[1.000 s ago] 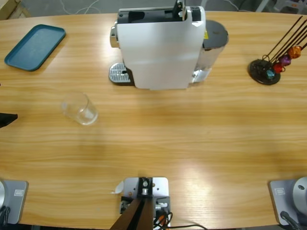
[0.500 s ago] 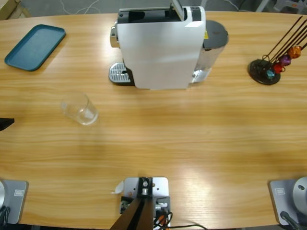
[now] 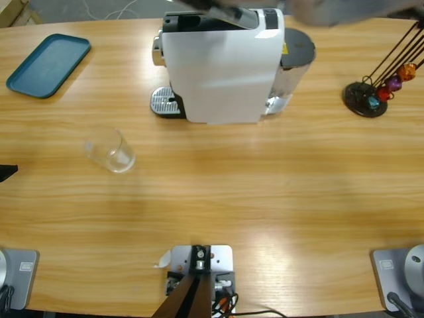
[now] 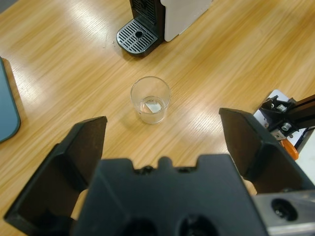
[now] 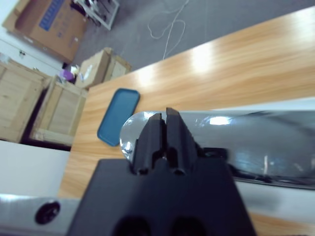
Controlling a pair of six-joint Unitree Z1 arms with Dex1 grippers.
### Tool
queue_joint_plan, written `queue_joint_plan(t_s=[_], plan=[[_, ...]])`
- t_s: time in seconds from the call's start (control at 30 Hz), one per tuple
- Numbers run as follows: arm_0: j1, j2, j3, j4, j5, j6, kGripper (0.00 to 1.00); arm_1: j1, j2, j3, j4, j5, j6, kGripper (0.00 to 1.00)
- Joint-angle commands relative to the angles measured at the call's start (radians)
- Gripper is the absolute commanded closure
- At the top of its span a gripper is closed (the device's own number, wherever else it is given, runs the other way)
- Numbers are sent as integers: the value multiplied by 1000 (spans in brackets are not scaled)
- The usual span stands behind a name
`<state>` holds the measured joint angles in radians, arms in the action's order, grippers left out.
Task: Pour coffee
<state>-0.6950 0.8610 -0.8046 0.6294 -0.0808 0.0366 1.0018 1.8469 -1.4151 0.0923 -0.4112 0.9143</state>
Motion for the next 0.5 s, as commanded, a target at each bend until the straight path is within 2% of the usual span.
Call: queue_joint_plan(t_s=[0.03,0.1,0.23,0.5], plan=[[11,-9,33,16,-11,-7,4,29,137,88,14,48,7,1000],[14,-10,31,16,-11,-10,3,28,152,92,32,69,26,1000],[34,-11,27,12,-10,-134,0,3,162,85,88,92,37,1000],[35,-1,10,12,-11,-132,0,-41,204,87,135,118,35,1000]])
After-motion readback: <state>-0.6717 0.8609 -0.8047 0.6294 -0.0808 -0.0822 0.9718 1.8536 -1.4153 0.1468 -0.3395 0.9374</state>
